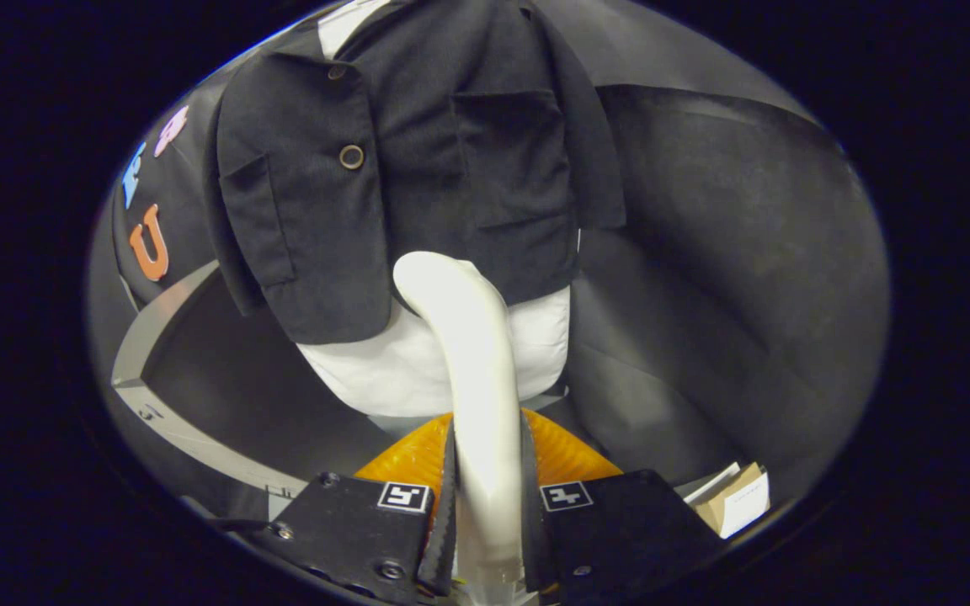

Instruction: Iron the clothes twice with a garment steamer, once on the left side and once on the right side.

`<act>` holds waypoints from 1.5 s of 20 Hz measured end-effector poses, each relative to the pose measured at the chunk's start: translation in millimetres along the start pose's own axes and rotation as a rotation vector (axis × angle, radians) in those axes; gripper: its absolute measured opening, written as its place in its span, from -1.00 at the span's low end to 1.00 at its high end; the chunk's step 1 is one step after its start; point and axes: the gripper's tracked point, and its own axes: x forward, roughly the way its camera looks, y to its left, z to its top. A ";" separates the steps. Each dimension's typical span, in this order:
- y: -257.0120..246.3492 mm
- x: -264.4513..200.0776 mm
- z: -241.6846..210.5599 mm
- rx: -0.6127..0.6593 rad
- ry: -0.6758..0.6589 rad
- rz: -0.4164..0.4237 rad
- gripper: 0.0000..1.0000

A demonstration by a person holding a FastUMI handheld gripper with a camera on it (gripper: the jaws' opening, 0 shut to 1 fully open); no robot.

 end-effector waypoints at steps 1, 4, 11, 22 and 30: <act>6.1 -12.5 8.0 -0.009 -0.038 0.001 -0.30; 31.2 -49.0 19.9 0.014 -0.122 0.022 -0.31; 71.0 -153.3 16.3 0.049 -0.260 0.044 -0.31; 129.4 -290.8 7.3 0.025 -0.414 0.137 -0.31; 141.2 -339.5 13.3 -0.033 -0.454 0.314 -0.31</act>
